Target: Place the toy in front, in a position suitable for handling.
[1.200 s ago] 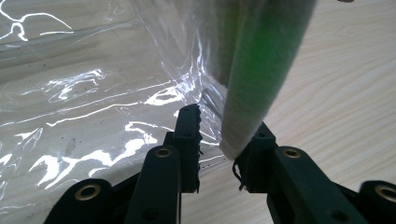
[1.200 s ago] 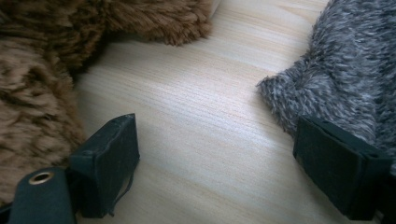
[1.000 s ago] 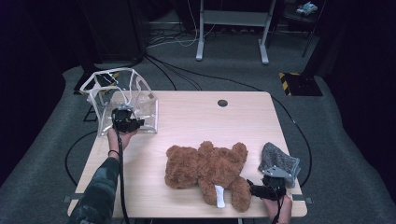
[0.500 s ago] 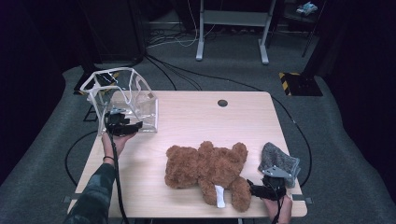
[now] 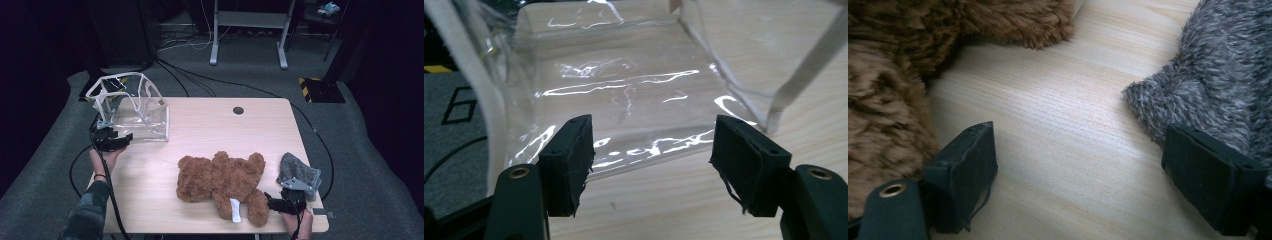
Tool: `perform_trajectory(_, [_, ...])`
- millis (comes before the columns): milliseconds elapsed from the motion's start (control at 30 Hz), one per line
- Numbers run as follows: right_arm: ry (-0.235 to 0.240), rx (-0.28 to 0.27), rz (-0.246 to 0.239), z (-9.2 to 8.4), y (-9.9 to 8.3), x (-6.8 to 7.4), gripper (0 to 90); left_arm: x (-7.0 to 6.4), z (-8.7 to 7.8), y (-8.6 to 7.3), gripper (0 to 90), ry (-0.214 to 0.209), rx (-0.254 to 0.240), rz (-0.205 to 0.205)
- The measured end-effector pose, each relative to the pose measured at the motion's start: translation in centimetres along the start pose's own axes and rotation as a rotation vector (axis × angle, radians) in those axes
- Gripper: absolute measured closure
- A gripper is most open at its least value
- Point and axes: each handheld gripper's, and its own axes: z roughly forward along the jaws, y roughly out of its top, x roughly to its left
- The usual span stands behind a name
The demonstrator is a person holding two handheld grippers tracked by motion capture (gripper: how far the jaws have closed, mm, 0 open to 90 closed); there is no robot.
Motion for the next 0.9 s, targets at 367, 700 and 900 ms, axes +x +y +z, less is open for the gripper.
perform_trajectory(367, [-0.001, 0.000, 0.000, 0.0, 0.0, 0.0, 13.7, 1.0, 3.4, -1.8, 35.7, 0.032, 0.107, -0.026])
perform_trajectory(700, [-0.001, 0.000, 0.000, 0.0, 0.0, 0.0, 13.7, 0.9, 5.8, -1.8, 37.7, 0.054, 0.127, -0.026])
perform_trajectory(900, [-0.001, 0.000, 0.000, 0.0, 0.0, 0.0, 13.7, 1.1, 6.4, -0.9, 37.6, 0.063, 0.121, -0.030])
